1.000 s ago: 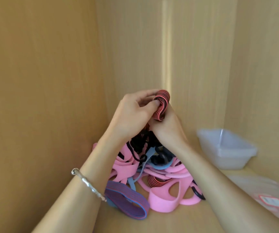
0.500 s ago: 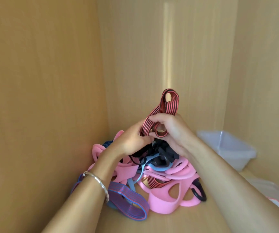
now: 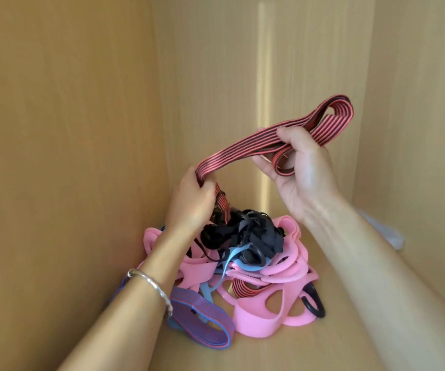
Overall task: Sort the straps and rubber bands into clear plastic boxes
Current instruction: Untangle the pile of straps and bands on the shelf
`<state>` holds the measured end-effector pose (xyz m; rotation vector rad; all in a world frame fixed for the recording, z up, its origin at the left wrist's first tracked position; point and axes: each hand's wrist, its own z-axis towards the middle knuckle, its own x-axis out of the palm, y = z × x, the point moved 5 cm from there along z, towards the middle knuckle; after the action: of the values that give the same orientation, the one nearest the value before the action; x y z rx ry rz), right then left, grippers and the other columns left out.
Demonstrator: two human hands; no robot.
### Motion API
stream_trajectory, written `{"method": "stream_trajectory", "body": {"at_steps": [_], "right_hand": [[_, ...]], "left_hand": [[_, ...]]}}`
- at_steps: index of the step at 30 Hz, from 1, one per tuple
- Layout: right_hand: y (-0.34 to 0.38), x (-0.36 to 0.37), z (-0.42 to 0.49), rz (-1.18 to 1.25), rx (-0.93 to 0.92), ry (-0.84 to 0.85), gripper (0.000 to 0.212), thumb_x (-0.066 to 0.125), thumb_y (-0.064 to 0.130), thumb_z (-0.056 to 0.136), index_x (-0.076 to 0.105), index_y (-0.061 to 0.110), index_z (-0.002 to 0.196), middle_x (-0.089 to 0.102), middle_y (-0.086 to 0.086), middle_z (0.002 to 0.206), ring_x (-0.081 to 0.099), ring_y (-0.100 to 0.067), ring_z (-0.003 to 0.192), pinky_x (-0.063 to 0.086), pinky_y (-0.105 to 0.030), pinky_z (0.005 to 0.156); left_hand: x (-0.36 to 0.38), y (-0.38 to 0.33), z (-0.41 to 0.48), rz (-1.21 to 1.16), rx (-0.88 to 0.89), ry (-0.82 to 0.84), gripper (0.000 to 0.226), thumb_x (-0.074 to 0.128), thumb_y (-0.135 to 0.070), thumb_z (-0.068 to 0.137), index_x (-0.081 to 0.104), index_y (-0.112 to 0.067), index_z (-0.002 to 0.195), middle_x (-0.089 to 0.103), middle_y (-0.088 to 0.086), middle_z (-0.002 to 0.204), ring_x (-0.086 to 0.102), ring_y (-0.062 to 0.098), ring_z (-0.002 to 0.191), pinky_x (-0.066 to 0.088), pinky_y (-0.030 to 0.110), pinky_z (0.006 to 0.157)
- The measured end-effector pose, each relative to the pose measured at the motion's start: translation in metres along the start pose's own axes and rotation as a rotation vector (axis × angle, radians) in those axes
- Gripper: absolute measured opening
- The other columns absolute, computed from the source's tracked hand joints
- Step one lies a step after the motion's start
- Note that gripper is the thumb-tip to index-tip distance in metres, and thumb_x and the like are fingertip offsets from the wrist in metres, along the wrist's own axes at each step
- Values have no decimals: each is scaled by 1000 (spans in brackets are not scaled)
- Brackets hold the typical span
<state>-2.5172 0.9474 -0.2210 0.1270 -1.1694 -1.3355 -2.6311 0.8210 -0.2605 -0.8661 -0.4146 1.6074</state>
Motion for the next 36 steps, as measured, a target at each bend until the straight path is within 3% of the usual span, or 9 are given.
{"method": "stream_trajectory", "body": {"at_steps": [3, 7, 10, 17, 20, 22, 26, 29, 36], "right_hand": [[-5, -8, 2, -241, -46, -71, 12, 53, 1, 90, 59, 7, 82, 67, -3, 76, 67, -15, 73, 56, -27, 59], [-19, -11, -2, -605, -19, -51, 14, 55, 3, 89, 61, 13, 97, 70, 2, 79, 65, -7, 57, 55, -21, 52], [-29, -4, -7, -878, -17, 84, 22, 56, 8, 87, 57, 29, 90, 68, 2, 77, 67, -11, 59, 58, -29, 57], [-44, 44, -39, -1231, 42, 473, 13, 49, 9, 85, 55, 20, 81, 70, -10, 75, 70, -29, 70, 60, -45, 65], [-50, 50, -61, -1347, 218, 757, 15, 50, 8, 88, 57, 16, 76, 63, -2, 66, 65, -16, 64, 55, -26, 56], [-55, 51, -79, -1369, 364, 979, 18, 59, 10, 86, 58, 18, 70, 63, 3, 60, 60, -5, 56, 49, -16, 54], [-67, 43, -101, -1242, 669, 1228, 10, 72, 21, 84, 66, 20, 92, 71, 9, 78, 67, -9, 82, 54, -27, 82], [-66, 35, -92, -1205, 694, 1190, 50, 73, 43, 74, 58, 26, 118, 67, 5, 114, 69, -14, 101, 51, -34, 95], [-49, 7, -54, -1372, 540, 925, 44, 57, 36, 94, 48, 22, 134, 63, 2, 119, 66, -15, 100, 49, -40, 99]], "left_hand": [[-6, -10, -2, -414, -197, -28, 21, 36, -23, 99, 52, -11, 93, 54, 4, 63, 54, 16, 48, 48, 36, 51], [-7, -33, -7, -677, -329, 67, 23, 37, -27, 98, 57, -15, 96, 65, 3, 81, 63, 20, 75, 59, 52, 68], [-9, -51, -14, -660, -311, 163, 25, 38, -26, 98, 59, -13, 95, 68, 4, 84, 64, 22, 78, 57, 56, 74], [-32, -72, -46, -518, -199, 193, 22, 55, -25, 79, 57, -28, 101, 64, -2, 90, 60, 15, 84, 48, 37, 81], [-45, -71, -69, -394, -180, 332, 31, 60, -30, 70, 55, -32, 101, 58, 0, 95, 57, 18, 89, 47, 42, 94], [-53, -68, -83, -265, -135, 314, 22, 69, -27, 81, 57, -34, 98, 60, -6, 87, 59, 7, 82, 48, 24, 85], [-76, -57, -104, -19, -124, 193, 25, 57, -11, 89, 61, -34, 81, 66, -11, 77, 61, 5, 69, 53, 26, 71], [-98, -51, -116, 272, -10, 189, 27, 53, -11, 87, 62, -36, 87, 67, -11, 77, 60, 7, 73, 46, 18, 69], [-88, 0, -156, 837, -30, 742, 55, 54, -16, 89, 44, -38, 139, 55, -2, 134, 51, 21, 122, 39, 23, 93]]}}
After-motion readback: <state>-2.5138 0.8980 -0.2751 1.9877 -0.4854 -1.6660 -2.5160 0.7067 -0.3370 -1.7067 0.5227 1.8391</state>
